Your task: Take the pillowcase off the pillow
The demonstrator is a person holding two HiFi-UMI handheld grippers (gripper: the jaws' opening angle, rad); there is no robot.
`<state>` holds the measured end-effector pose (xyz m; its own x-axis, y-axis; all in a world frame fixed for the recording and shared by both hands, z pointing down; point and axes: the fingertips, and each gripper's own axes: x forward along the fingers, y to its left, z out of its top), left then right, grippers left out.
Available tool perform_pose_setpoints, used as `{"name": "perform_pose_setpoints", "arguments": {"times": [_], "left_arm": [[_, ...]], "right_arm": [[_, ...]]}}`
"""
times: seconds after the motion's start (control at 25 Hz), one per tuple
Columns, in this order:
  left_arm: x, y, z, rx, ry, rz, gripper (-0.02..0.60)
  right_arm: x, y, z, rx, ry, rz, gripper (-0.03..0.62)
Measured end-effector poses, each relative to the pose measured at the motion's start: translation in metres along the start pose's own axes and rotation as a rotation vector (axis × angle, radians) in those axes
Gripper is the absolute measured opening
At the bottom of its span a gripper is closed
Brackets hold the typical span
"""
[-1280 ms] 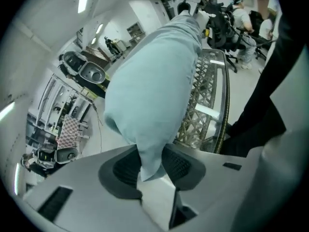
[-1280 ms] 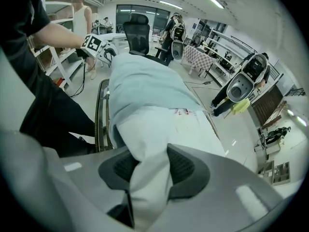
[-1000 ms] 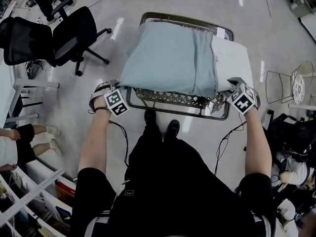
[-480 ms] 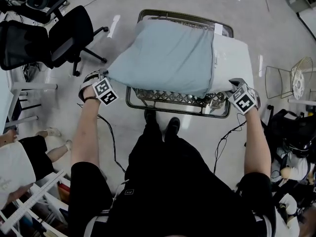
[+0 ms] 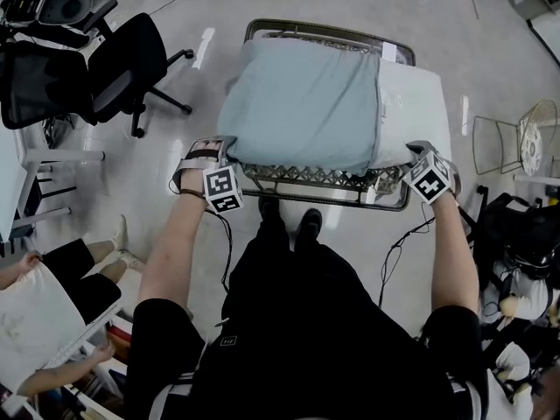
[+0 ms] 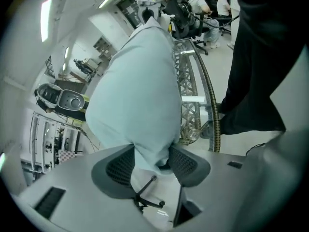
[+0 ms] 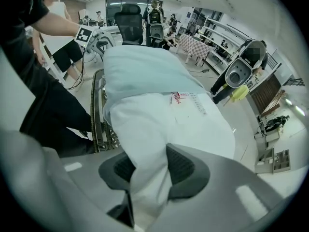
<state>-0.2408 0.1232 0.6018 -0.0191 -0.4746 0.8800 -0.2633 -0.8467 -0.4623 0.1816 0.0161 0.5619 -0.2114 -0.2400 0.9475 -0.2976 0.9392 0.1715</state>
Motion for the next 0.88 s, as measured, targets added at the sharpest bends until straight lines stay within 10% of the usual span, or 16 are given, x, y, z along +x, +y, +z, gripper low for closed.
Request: {"name": "perform_pose_setpoints", "arguments": {"times": [0.24, 0.4, 0.88], "left_arm": [[0.009, -0.007, -0.025, 0.132, 0.085, -0.016, 0.012], [0.006, 0.003, -0.040, 0.033, 0.069, 0.011, 0.008], [0.023, 0.046, -0.091, 0.093, 0.180, 0.096, 0.006]], "right_arm": [[0.004, 0.004, -0.007, -0.009, 0.010, 0.002, 0.167], [0.004, -0.001, -0.009, -0.008, 0.015, 0.001, 0.167], [-0.002, 0.013, -0.008, 0.042, -0.031, 0.034, 0.161]]}}
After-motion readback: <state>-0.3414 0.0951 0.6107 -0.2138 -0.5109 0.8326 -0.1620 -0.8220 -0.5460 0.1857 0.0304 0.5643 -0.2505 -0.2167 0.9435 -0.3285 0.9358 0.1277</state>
